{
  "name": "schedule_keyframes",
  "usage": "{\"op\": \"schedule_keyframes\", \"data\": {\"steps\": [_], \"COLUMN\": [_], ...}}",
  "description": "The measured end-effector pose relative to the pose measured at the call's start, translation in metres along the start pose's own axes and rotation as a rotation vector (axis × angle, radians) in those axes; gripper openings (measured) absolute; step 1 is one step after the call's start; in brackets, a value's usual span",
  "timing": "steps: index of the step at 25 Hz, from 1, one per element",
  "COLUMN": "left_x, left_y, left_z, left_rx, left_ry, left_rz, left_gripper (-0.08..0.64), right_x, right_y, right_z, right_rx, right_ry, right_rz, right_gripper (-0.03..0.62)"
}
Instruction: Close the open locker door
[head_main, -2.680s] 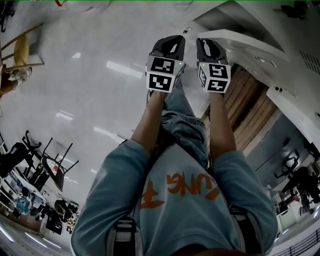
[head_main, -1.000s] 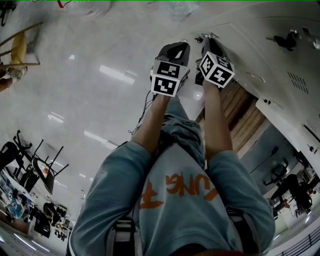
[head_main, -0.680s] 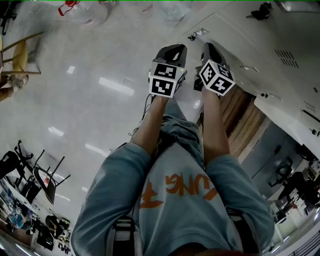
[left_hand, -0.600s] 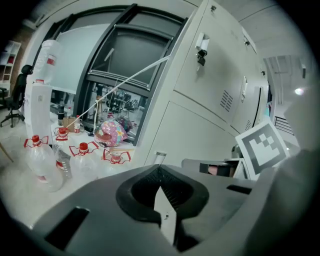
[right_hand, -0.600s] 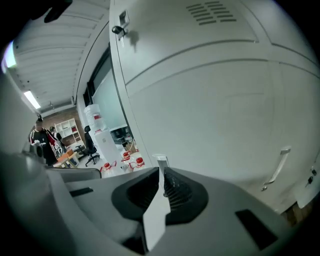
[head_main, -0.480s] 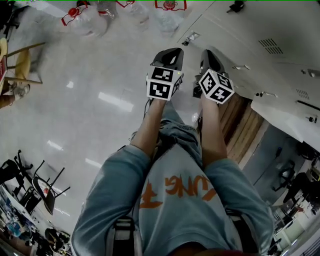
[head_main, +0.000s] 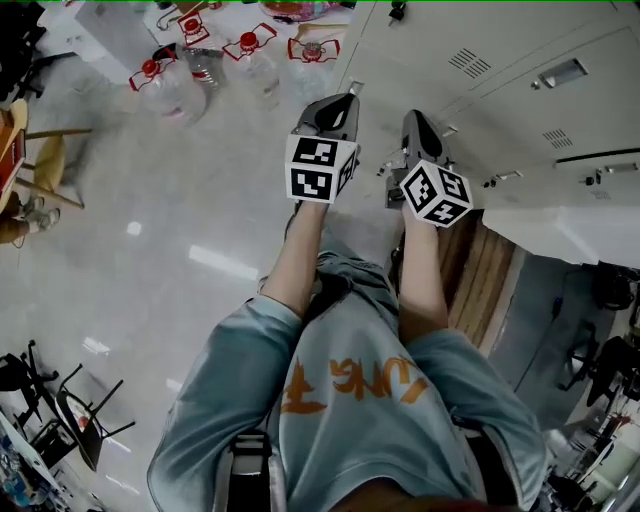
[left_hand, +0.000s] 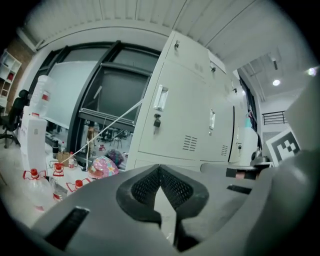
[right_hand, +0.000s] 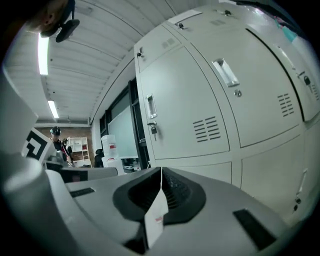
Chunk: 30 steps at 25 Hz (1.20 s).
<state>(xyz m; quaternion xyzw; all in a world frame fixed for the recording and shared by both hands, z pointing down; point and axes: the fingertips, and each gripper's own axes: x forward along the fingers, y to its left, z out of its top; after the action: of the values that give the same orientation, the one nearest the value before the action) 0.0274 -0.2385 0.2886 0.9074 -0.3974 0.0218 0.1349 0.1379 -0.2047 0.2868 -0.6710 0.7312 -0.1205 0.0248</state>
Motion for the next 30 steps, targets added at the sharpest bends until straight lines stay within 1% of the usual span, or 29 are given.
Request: {"op": "schedule_keyframes", "data": {"steps": [4, 6, 8, 14, 16, 19, 22, 26, 30], "left_x": [-0.021, -0.029, -0.034, -0.041, -0.04, -0.04, -0.04, -0.035, -0.04], "left_y": [-0.017, -0.026, -0.037, -0.056, -0.06, -0.067, -0.088, -0.112, -0.118], "left_z": [0.029, 0.04, 0.048, 0.068, 0.076, 0.086, 0.087, 0.081, 0.08], "left_rx": [0.043, 0.069, 0.098, 0.156, 0.159, 0.139, 0.141, 0.143, 0.145], "left_ry": [-0.063, -0.083, -0.096, -0.128, -0.146, -0.17, -0.207, -0.201, -0.202], "left_rz": [0.003, 0.003, -0.008, -0.015, -0.007, 0.016, 0.044, 0.029, 0.034], "left_gripper": [0.021, 0.021, 0.021, 0.021, 0.021, 0.021, 0.021, 0.021, 0.021], "right_x": [-0.032, -0.046, -0.057, -0.07, -0.074, -0.088, -0.104, -0.117, -0.122], "right_y": [0.0, 0.0, -0.001, 0.007, 0.006, 0.0, -0.007, -0.005, -0.011], "right_z": [0.032, 0.046, 0.059, 0.084, 0.091, 0.102, 0.114, 0.117, 0.113], "right_rx": [-0.063, -0.098, -0.115, -0.167, -0.185, -0.211, -0.236, -0.246, -0.234], "right_ry": [-0.05, -0.069, -0.094, -0.141, -0.148, -0.148, -0.139, -0.143, -0.128], "right_rz": [-0.031, -0.045, -0.051, -0.011, 0.0, 0.007, 0.023, 0.052, 0.059], "right_gripper": [0.034, 0.034, 0.034, 0.034, 0.034, 0.034, 0.034, 0.034, 0.034]}}
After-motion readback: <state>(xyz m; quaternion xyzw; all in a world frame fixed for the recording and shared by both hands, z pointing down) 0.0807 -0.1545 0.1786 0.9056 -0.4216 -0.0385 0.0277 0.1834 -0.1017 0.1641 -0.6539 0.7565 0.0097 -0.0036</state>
